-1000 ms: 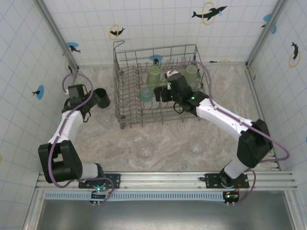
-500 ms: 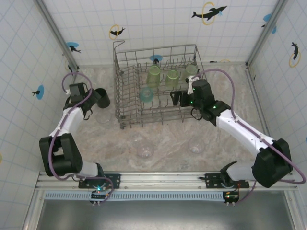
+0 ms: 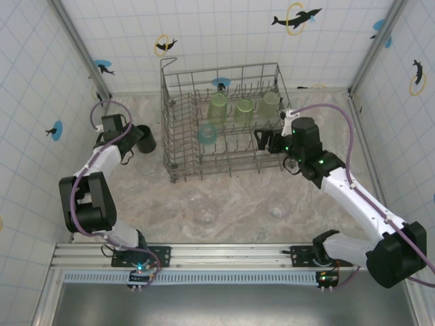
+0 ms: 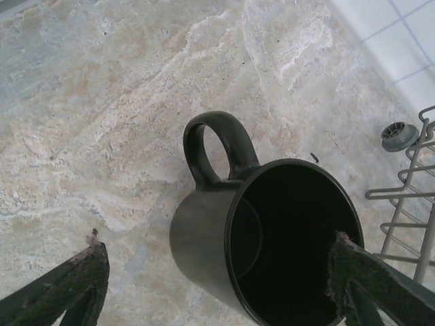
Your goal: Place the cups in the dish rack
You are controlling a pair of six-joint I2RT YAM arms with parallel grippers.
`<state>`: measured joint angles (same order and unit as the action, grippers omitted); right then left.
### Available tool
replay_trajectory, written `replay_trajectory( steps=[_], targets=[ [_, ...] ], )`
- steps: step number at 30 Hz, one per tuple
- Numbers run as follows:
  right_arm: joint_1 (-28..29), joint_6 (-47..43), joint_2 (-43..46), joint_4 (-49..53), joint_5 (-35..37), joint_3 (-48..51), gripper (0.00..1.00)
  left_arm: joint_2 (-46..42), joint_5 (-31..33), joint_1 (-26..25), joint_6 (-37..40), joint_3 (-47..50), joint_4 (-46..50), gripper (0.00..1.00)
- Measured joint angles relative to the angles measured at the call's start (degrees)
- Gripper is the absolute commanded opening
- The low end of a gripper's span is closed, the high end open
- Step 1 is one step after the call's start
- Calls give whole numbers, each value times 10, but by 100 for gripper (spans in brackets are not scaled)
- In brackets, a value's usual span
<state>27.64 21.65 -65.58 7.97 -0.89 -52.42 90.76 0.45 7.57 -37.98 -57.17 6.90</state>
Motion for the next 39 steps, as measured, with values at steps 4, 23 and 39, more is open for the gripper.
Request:
replay_trajectory(
  steps=[4, 23, 39],
  targets=[
    [-2, 0, 0, 0, -2, 1, 100, 25, 1, 0, -10, -16, 0, 68],
    [-4, 18, 18, 17, 9, 1, 100, 95, -8, 3, -14, -59, 10, 0],
    [-4, 21, 31, 22, 21, 1, 100, 57, -34, 28, -43, -25, 24, 0]
  ],
)
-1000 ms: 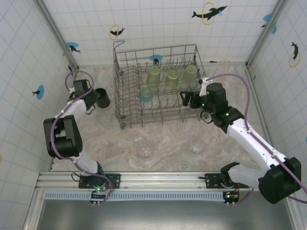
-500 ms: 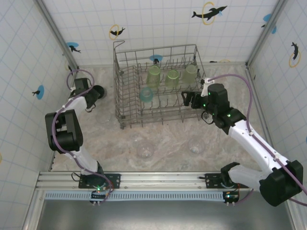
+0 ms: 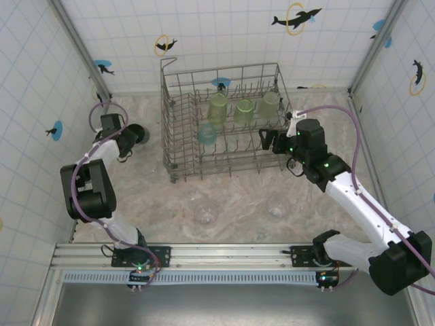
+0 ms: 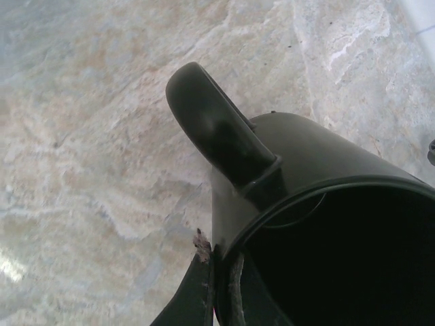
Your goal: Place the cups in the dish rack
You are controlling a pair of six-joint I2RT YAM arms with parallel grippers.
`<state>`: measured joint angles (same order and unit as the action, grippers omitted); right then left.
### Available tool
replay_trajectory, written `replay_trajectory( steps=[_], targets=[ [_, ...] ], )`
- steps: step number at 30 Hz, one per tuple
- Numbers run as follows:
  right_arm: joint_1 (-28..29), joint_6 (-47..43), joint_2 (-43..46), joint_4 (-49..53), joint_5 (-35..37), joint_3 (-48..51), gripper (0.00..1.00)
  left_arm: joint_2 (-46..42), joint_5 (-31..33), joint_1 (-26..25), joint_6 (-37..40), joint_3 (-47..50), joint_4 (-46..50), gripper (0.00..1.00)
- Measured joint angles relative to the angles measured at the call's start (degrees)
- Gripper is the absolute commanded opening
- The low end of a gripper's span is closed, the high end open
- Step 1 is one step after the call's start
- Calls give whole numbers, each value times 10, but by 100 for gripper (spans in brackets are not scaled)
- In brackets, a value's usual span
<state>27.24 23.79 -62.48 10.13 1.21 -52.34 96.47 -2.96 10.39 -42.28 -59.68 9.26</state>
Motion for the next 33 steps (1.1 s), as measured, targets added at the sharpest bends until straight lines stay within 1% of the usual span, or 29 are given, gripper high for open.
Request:
replay_trajectory(
  steps=[6, 10, 16, 23, 28, 33],
  targets=[
    [0, 7, 0, 0, -2, 7, 100, -61, -38, 10, -39, 50, -8, 0],
    [0, 11, 0, 0, -5, 8, 100, -93, -61, 13, -57, 56, -22, 0],
    [0, 18, 0, 0, -11, 9, 100, -130, -102, 31, -104, 85, -86, 0],
    [0, 23, 0, -1, -15, 9, 100, -164, -144, 32, -156, 151, -131, 0],
    [0, 25, 0, 0, -17, 9, 100, -186, -169, 32, -183, 171, -164, 0],
    [8, 25, 0, 0, -12, 9, 100, -221, -183, 33, -208, 189, -231, 0]
  ],
)
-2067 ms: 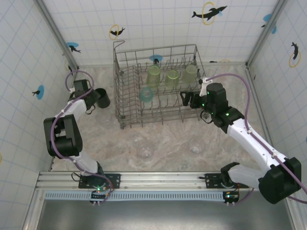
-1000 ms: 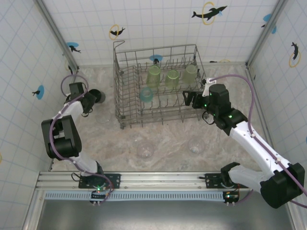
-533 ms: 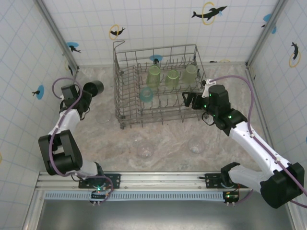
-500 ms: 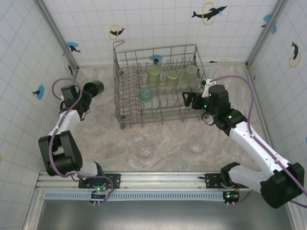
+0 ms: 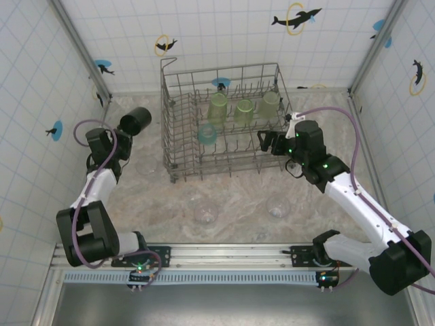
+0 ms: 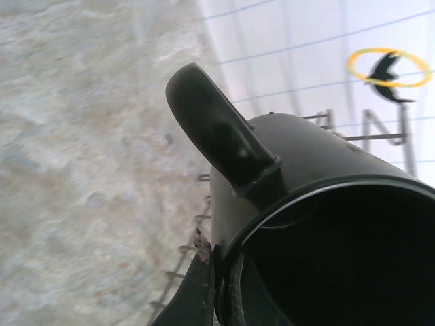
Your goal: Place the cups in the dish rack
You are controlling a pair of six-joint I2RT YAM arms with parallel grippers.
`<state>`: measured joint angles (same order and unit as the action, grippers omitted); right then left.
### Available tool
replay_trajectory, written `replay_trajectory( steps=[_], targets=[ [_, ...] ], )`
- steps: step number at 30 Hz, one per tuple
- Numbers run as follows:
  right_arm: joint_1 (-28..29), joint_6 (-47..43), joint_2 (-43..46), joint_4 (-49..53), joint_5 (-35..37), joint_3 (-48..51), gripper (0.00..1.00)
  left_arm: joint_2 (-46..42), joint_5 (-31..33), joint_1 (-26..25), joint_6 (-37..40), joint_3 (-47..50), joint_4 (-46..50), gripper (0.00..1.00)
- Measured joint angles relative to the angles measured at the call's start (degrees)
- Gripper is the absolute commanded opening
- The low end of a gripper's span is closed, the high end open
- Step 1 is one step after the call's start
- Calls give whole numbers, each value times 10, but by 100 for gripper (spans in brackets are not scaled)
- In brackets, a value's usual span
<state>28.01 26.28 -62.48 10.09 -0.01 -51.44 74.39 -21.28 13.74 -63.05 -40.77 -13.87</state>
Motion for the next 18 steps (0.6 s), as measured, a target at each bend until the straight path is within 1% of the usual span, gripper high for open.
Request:
replay_trajectory(
  steps=[5, 10, 18],
  targets=[
    [7, 0, 0, 0, 1, 0, 100, -20, -15, 2, -42, 48, -110, 0],
    [9, 0, -2, 0, 2, 0, 100, -20, -36, 2, -85, 90, -186, 0],
    [9, 2, -10, -1, -4, 0, 100, -16, -87, 2, -115, 89, -294, 0]
  ],
)
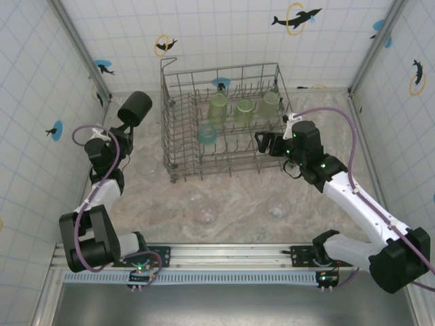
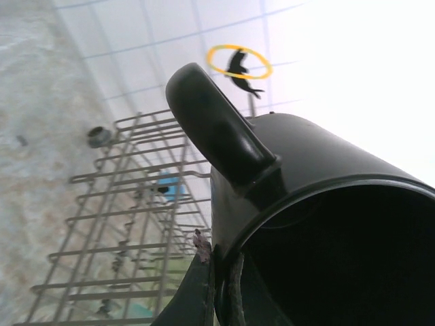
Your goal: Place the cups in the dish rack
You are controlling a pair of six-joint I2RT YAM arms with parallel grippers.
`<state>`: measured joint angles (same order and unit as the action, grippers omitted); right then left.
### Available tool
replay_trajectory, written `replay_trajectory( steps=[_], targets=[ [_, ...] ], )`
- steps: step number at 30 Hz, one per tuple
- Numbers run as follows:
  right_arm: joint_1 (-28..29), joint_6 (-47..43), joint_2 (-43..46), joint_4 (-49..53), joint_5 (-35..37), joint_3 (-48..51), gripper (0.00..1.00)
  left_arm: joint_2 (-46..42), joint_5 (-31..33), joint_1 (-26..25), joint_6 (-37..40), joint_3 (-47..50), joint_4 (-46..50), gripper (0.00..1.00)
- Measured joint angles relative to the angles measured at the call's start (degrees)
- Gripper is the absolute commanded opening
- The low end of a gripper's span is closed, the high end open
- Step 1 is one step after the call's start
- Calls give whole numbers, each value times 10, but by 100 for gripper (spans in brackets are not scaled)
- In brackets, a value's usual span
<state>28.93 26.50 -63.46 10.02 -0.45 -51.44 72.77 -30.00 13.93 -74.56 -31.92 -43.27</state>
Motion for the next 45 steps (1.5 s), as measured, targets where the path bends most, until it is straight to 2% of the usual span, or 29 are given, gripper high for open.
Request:
replay_trajectory(
  steps=[10, 17, 24, 29, 37, 45],
  targets=[
    [0, 8, -26, -6, -23, 0, 100, 34, -36, 0, -75, -2, -123, 0],
    [3, 11, -37, -8, -28, 0, 100, 47, -57, -7, -101, -15, -148, 0],
    [8, 12, -46, -10, -29, 0, 100, 48, -71, -42, -101, -47, -159, 0],
    [11, 16, -46, -11, -29, 0, 100, 55, -72, -74, -92, -66, -145, 0],
    [11, 17, -49, -11, -31, 0, 100, 56, -72, -143, -31, -134, -54, 0],
    [11, 20, -49, -12, -39, 0, 100, 84, -72, -209, -5, -159, -34, 0]
  ],
)
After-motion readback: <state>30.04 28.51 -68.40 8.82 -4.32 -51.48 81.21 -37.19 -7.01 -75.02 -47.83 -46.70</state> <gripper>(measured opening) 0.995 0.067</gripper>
